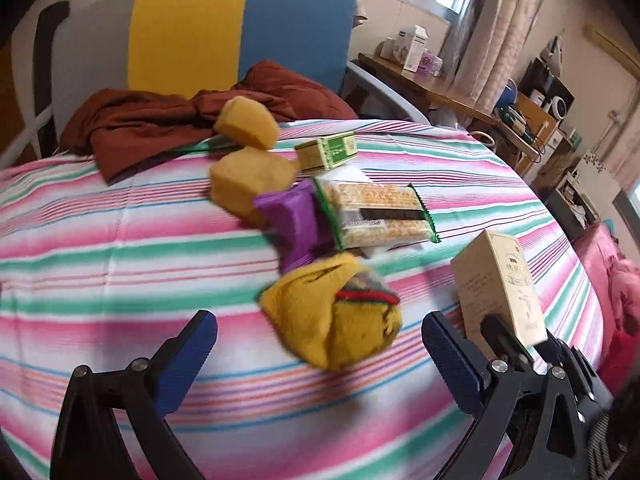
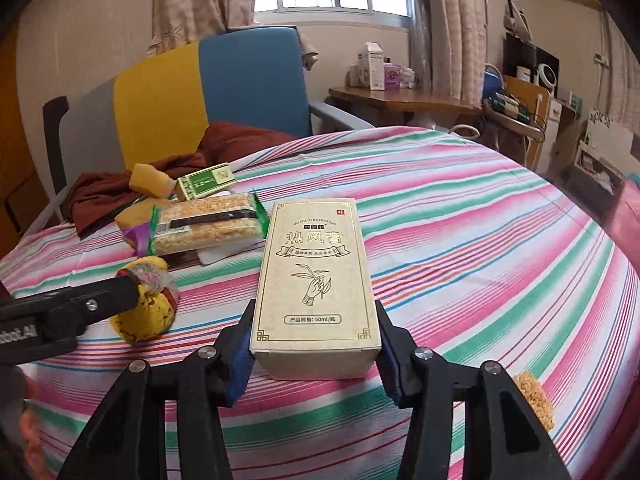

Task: Organize objects
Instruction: 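Grasp the cream boxed product with the right gripper while the left grasps the yellow sock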

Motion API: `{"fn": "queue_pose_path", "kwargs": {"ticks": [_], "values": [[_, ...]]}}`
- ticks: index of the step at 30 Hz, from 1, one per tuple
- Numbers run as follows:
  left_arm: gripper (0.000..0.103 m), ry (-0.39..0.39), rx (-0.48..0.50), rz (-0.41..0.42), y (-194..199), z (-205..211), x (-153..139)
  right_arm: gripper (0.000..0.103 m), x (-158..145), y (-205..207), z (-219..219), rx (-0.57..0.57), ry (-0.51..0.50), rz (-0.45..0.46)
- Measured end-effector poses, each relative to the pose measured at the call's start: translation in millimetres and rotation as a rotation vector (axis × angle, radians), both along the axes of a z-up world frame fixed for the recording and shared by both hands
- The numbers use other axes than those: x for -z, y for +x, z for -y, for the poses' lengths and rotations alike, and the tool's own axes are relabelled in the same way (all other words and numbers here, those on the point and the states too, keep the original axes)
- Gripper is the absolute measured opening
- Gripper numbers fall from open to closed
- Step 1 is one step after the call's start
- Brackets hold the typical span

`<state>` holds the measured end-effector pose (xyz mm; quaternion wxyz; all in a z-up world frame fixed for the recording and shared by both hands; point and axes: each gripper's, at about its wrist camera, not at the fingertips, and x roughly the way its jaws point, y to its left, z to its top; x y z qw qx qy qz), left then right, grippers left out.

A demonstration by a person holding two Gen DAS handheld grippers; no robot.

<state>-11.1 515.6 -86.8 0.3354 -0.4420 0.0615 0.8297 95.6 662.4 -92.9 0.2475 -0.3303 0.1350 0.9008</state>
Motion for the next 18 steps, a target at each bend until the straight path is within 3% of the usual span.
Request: {"fn": "queue_pose_path", "kwargs": {"ticks": [4,7,10,11,14,18], "values": [[0.101,-0.039,-0.003,-0.021,-7.4,-12.0,12.8,0.052,0.6,-1.0,1.6,-0.004,0.007,0.000],[0.088,-0.071,0.011,-0.058,-9.3,-13.6,23.5,0.052,0.8,-1.3,2.6,-0.009,0.009,0.000],[0.080,-0.036,0.030,-0.019,-13.9,-8.6,29.7,0.052,1.3,-0.5,2.5,-0.009,0.008,-0.005],[0.072,-0.031,0.026,-0.023,-13.7,-6.7,29.0,0.052,1.4,-0.5,2.2,-0.009,0.007,-0.004],[0.062,-0.008,0.029,-0.036,-10.9,-2.6,28.4,0.052,1.3,0.0,3.3,-0.010,0.015,-0.002],[0.053,0.007,0.026,-0.063,-5.5,2.6,26.2,0.052,1.4,0.4,3.1,-0.011,0.015,-0.004]]}}
